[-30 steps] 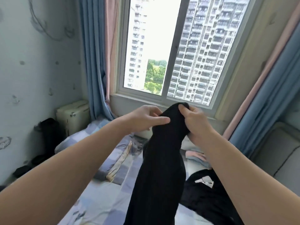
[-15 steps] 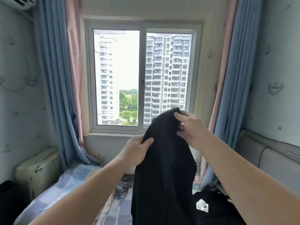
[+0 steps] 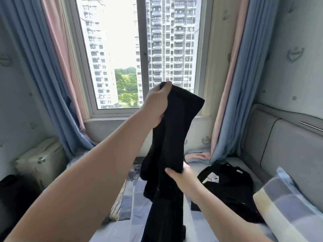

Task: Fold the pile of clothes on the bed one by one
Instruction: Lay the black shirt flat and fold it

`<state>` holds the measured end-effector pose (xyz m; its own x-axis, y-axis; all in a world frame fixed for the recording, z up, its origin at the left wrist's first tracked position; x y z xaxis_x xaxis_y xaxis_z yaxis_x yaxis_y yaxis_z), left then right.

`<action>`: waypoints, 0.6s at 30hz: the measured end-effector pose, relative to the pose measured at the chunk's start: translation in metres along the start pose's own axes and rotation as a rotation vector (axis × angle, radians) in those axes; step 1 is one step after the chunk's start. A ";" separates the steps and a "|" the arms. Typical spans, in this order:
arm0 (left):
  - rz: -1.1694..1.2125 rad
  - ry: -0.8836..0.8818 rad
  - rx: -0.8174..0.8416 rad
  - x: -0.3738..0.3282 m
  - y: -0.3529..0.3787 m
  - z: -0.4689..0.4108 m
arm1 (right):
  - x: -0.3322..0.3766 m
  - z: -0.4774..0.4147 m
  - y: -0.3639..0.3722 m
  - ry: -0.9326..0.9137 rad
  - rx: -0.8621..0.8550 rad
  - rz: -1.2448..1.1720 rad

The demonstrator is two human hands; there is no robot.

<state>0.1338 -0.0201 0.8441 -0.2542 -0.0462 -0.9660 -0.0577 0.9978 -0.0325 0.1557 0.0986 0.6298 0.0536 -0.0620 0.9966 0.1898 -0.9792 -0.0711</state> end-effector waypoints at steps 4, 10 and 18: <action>-0.225 0.066 -0.059 0.017 -0.031 -0.005 | 0.003 0.004 -0.015 -0.018 -0.082 0.005; -0.749 -0.110 0.139 0.075 -0.067 0.011 | 0.042 -0.001 -0.029 -0.128 -0.024 0.044; -0.428 0.067 0.453 0.134 -0.052 0.040 | 0.079 -0.015 -0.026 -0.215 0.024 0.005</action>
<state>0.1418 -0.0758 0.7064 -0.3597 -0.4347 -0.8256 0.2434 0.8105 -0.5328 0.1407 0.1163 0.7115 0.2619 -0.0216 0.9649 0.2126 -0.9739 -0.0795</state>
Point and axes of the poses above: each hand's wrist, its own z-axis away from the middle knuckle, its own y-axis out of the palm, x = y × z, the point moved 2 cm from there along -z, towards the middle knuckle, and after that the axes turned 7 degrees about -z, right-handed, at the moved point
